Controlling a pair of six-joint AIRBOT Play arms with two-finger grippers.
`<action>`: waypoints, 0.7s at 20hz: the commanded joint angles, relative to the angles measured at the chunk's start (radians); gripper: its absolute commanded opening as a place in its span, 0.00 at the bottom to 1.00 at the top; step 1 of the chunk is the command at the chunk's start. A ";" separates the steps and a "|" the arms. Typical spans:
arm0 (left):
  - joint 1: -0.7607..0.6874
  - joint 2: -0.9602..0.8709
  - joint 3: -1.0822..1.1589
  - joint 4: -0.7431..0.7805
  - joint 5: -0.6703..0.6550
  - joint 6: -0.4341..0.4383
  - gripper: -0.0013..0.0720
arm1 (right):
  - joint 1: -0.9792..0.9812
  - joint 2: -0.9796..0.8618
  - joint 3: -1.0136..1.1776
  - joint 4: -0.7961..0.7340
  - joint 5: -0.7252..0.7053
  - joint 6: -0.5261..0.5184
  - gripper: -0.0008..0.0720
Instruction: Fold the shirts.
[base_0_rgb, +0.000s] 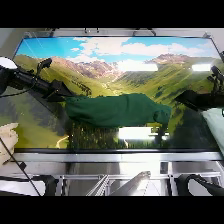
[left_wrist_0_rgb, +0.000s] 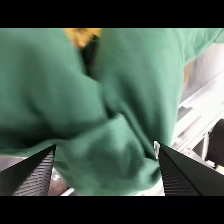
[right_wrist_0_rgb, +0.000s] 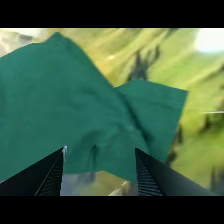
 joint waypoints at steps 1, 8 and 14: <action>0.075 -0.090 0.048 0.005 -0.057 -0.040 0.99 | -0.040 -0.049 0.040 -0.052 -0.022 -0.008 0.67; 0.159 -0.076 -0.280 -0.003 0.151 -0.013 0.99 | 0.015 -0.425 0.203 0.130 0.013 -0.256 0.67; 0.137 -0.076 -0.389 -0.167 0.234 0.111 0.96 | 0.136 -0.637 0.320 0.219 0.217 -0.312 0.67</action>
